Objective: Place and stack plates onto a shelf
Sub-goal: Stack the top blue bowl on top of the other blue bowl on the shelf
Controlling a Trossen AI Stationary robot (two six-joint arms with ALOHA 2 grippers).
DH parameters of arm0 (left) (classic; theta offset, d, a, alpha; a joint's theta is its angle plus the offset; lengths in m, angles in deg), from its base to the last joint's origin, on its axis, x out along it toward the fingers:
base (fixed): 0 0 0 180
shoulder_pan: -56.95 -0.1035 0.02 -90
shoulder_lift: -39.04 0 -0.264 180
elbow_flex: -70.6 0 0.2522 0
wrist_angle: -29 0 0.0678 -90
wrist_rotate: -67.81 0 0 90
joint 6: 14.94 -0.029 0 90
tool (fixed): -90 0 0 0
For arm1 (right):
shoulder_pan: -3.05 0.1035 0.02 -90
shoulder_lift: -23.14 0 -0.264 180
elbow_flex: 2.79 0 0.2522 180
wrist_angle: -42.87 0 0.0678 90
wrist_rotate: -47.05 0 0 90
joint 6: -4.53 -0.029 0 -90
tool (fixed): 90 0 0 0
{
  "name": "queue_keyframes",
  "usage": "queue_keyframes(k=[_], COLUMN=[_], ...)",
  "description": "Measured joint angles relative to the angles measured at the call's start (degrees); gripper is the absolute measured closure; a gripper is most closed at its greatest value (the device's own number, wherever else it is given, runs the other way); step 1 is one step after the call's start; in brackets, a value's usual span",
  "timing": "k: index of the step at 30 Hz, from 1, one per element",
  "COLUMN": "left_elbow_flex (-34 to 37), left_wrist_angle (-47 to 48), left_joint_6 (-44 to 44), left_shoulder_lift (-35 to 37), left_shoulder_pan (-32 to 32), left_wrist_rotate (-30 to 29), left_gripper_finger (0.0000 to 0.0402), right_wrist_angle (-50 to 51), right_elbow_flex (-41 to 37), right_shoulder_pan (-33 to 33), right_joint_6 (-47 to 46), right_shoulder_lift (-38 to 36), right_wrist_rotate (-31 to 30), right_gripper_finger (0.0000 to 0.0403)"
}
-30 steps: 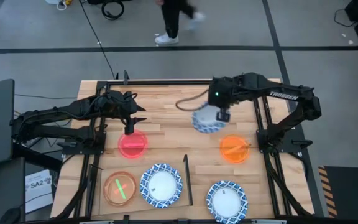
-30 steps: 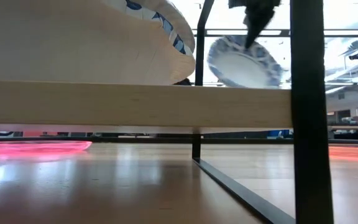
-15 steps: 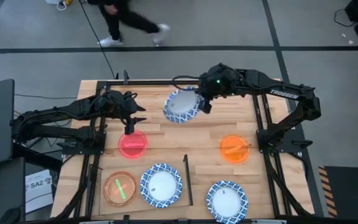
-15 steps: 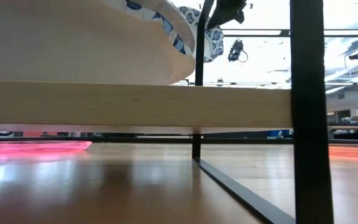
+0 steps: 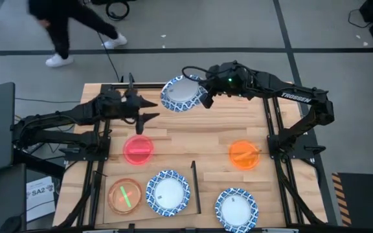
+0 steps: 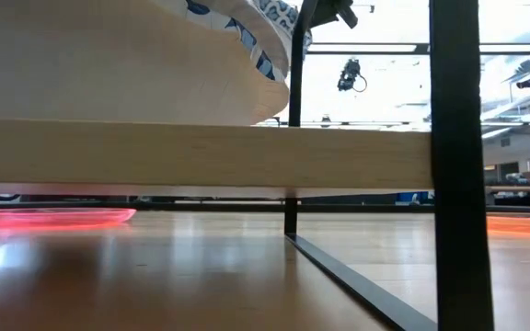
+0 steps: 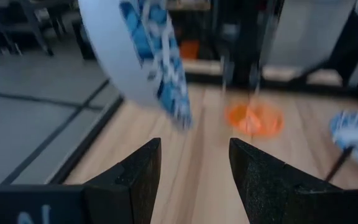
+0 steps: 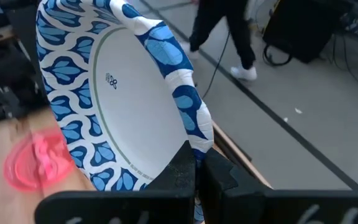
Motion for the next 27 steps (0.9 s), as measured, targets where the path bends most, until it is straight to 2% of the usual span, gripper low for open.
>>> queue_keyframes(k=[8,20,27], left_elbow_flex=[0.0,0.0,0.0], left_wrist_angle=[-7.82,-17.35,-18.14], left_joint_6=[3.9,3.91,3.91], left_shoulder_lift=[0.0,0.01,0.02], left_shoulder_pan=[-0.01,0.0,-0.07], left_wrist_rotate=[-6.07,-6.34,-13.02], left_gripper_finger=[0.0205,0.0205,0.0209], right_wrist_angle=[-4.01,-11.03,-13.07], right_elbow_flex=[0.0,0.02,0.0], right_shoulder_pan=[0.02,0.2,0.74], right_joint_6=[0.35,0.46,0.63], right_shoulder_lift=[0.0,0.45,2.3], right_wrist_rotate=[0.0,-0.02,0.09], right_gripper_finger=[0.0395,0.0395,0.0395])
